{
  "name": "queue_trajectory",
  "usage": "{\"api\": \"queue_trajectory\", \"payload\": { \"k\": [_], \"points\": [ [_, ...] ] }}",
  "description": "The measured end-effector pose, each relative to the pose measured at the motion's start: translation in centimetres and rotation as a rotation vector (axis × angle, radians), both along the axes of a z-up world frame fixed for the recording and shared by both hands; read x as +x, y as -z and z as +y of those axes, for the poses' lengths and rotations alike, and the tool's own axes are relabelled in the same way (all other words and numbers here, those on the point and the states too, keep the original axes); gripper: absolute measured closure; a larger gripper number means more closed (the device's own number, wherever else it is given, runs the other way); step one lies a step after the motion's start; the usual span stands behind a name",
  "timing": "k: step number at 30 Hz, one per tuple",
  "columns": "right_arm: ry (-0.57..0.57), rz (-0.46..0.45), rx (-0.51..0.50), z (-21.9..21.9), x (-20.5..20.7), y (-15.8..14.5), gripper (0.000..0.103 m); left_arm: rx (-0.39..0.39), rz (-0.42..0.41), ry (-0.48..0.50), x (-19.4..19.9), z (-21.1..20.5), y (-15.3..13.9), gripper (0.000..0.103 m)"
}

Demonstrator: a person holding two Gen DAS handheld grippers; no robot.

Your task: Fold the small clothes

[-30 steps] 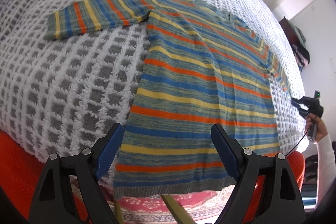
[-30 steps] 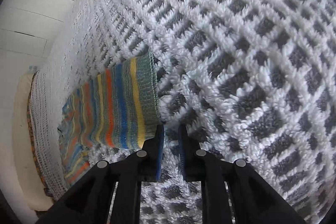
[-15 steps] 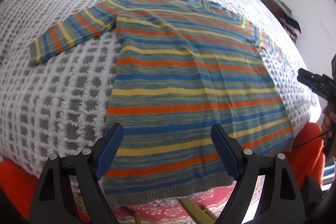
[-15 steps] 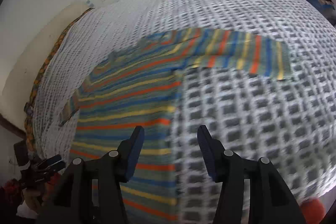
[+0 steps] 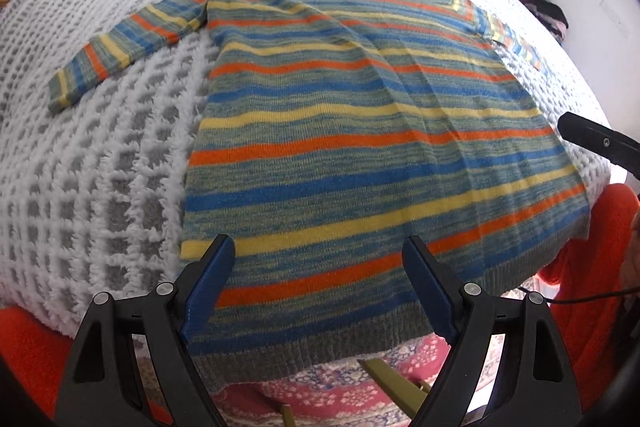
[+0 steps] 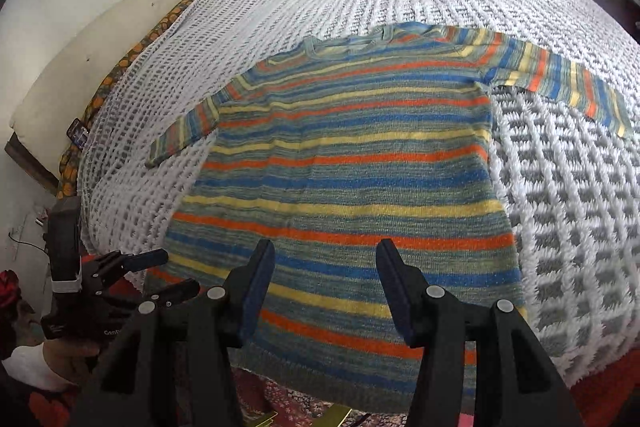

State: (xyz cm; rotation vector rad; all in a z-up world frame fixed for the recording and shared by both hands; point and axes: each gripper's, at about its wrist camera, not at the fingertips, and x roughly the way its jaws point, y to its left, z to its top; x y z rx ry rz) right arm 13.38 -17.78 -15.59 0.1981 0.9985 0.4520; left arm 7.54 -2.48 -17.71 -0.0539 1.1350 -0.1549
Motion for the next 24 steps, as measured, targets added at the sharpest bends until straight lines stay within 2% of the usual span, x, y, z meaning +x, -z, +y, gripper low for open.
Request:
{"api": "queue_trajectory", "payload": {
  "k": [9, 24],
  "points": [
    [0.041, -0.048, -0.008, -1.1, -1.2, -0.6, 0.05, 0.003, -0.087, -0.031, -0.8, 0.8, -1.7, 0.016],
    [0.064, -0.045, 0.0, -1.6, -1.6, -0.2, 0.047, 0.007, -0.087, -0.071, -1.2, 2.1, -1.5, 0.016]
  ]
}}
